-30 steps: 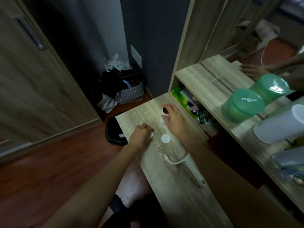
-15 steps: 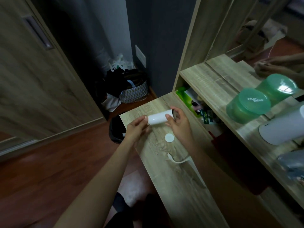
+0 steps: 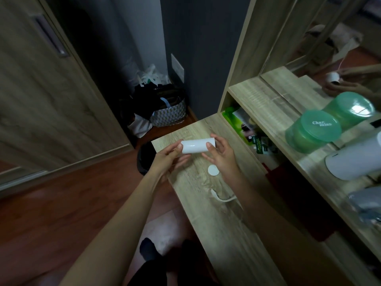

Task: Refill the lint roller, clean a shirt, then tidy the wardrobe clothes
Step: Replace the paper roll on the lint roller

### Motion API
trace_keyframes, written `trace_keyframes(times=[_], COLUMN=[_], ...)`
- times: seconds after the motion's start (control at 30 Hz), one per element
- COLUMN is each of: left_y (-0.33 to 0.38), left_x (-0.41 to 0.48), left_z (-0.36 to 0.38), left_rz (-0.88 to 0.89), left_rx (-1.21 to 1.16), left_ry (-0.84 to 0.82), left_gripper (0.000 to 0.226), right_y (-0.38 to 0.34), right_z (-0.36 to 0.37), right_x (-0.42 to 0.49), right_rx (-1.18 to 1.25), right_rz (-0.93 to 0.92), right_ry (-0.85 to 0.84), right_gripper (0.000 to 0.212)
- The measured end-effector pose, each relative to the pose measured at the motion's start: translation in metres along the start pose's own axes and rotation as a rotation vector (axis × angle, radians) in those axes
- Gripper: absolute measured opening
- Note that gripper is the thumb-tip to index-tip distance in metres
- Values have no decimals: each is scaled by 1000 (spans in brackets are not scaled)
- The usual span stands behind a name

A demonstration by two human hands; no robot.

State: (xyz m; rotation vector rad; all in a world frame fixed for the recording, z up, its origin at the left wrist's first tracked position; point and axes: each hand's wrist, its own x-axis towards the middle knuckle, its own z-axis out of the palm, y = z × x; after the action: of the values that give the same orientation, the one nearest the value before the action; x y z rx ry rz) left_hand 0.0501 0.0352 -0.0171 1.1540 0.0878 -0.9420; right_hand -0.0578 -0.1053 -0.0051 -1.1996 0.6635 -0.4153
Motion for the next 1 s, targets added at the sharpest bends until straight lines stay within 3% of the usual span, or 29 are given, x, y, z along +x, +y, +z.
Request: trace_keyframes(times=[0.17,0.23,0.3,0.4,0.6,0.7,0.8,0.87,1.0], left_y=[0,0,1,1,1,1,1,-1,-3], left_x=[0,1,2,1,-5,-8,-11,-12,-15], left_z=[-2,-6,-12,-20,-25,-27,-31,-33,-32], left_rz=[32,48,56,60,52,62,65,59,48], left_rx=[-9,-22,-12,15,0,-2,-3,-7,17], left_ry=[55,99,131,155,176,180,194,187,151], left_gripper=[33,29,26,28,30,30,33,33,30], right_y=[-4,-3,4,26,51,51,27,10,0], right_z=[-6,-14,-27,-44,-47,-45,-24,-12,-4], right_x=[-3,-2,0,-1,-9,-5,-5,-6,-7], right_rx=[-87,-285,-643,-1178,-1400,-1259,-572,-184,-30], right_rz=[23,32,-38,-116,-188,-175,53,152,165], right_ry=[-42,-10,8,-136,-222,-163,20,41,-7], right_gripper=[36,44,48,52,36,32,28,28,30])
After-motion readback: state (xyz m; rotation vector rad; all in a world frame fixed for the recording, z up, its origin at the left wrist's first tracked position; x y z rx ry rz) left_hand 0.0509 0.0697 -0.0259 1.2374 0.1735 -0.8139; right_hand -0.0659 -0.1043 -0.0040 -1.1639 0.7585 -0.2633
